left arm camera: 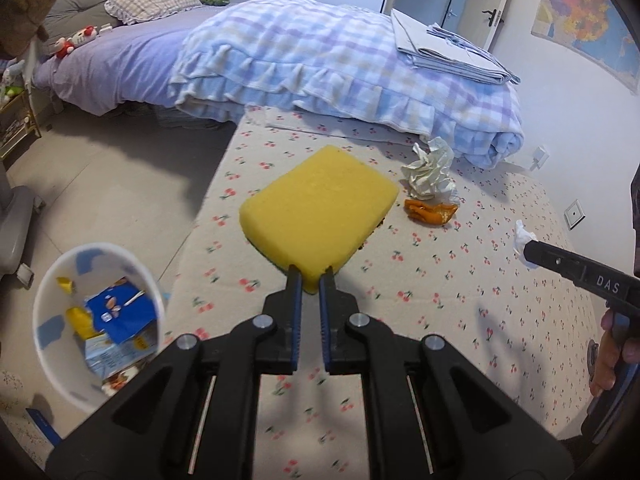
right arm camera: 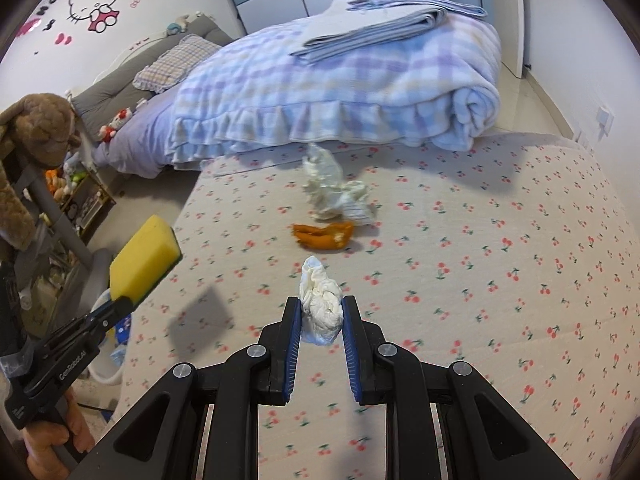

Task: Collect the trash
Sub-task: 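Carry the sponge and tissue over the wastebasket and release both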

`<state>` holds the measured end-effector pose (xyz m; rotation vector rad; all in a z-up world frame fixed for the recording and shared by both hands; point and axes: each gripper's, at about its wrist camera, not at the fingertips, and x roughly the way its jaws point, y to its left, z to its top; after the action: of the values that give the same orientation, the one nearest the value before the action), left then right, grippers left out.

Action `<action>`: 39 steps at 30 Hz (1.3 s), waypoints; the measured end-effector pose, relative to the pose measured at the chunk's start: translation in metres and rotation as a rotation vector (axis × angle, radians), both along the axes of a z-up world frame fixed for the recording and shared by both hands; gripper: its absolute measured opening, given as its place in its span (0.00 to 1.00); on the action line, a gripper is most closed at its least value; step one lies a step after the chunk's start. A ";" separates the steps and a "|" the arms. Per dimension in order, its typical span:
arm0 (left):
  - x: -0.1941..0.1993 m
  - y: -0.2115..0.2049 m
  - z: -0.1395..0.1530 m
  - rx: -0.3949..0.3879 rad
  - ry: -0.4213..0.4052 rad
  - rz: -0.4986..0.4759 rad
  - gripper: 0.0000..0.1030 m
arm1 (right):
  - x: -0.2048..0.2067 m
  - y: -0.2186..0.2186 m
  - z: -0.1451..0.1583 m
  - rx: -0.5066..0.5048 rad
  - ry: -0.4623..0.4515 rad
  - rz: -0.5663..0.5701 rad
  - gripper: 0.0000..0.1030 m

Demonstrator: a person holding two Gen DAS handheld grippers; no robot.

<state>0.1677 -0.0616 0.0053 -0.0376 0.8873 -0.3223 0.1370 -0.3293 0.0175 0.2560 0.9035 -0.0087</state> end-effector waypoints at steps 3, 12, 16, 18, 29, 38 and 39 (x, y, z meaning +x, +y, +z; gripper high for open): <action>-0.008 0.022 0.002 0.003 -0.001 0.023 0.09 | -0.001 0.014 0.002 -0.005 -0.005 0.019 0.20; -0.023 0.088 -0.001 0.017 0.017 0.112 0.09 | 0.002 0.068 0.005 -0.016 -0.016 0.096 0.20; -0.028 0.119 -0.004 0.029 0.025 0.158 0.09 | 0.006 0.091 0.002 -0.017 -0.014 0.127 0.20; -0.029 0.133 -0.005 0.035 0.031 0.179 0.09 | 0.007 0.103 0.001 -0.020 -0.012 0.142 0.20; -0.024 0.184 -0.025 0.054 0.128 0.266 0.11 | 0.022 0.177 -0.013 -0.021 0.006 0.253 0.20; -0.027 0.204 -0.022 0.091 0.176 0.386 0.71 | 0.035 0.231 -0.030 -0.012 0.024 0.337 0.20; -0.029 0.207 -0.021 0.090 0.175 0.397 0.75 | 0.036 0.236 -0.031 -0.013 0.026 0.346 0.21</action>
<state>0.1390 0.1454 -0.0154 -0.1579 1.0437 0.0934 0.1728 -0.0929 -0.0139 0.0850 0.9639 0.3029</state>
